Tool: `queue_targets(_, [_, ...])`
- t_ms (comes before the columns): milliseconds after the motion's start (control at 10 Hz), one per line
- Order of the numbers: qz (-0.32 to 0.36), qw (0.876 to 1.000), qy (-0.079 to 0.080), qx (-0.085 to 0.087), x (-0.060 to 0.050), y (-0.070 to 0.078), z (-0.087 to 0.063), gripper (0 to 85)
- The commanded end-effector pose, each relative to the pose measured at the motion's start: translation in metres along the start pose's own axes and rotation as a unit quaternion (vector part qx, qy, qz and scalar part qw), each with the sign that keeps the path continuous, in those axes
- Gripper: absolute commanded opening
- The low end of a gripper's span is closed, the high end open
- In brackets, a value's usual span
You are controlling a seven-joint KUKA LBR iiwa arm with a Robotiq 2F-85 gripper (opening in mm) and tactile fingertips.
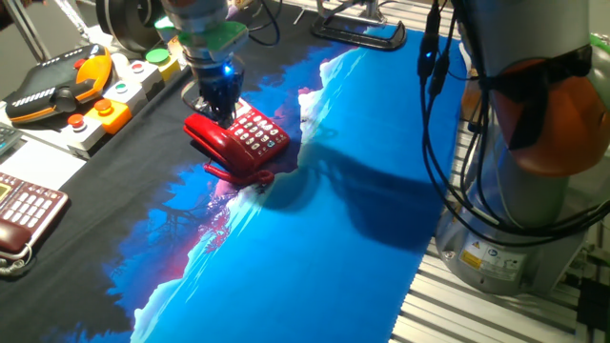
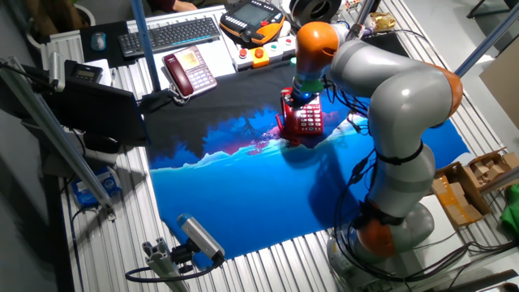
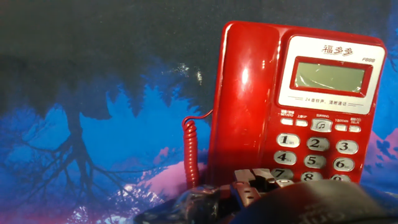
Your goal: Place the handset of the telephone on the corresponding phone cradle
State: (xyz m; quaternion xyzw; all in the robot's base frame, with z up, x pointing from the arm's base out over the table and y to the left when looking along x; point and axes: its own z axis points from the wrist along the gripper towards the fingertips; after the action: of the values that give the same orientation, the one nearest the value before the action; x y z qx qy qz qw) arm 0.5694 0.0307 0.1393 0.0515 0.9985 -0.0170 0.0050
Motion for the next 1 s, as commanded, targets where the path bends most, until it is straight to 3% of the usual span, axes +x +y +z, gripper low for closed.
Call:
queue_targets(0, [-0.001,1.000,0.007,0.005,0.000,0.000,0.000,0.7])
queue_targets(200, [-0.001,0.999,0.032,-0.009,0.000,0.000,0.000,0.7])
queue_targets(300, [-0.009,0.999,0.054,-0.004,0.000,0.000,0.000,0.7])
queue_targets(400, [-0.016,0.998,0.065,0.005,0.000,0.000,0.000,0.7])
queue_targets(700, [-0.011,0.998,0.058,0.003,0.000,0.000,0.000,0.7])
queue_targets(900, [-0.006,0.999,0.041,-0.002,0.002,-0.003,-0.022,0.7])
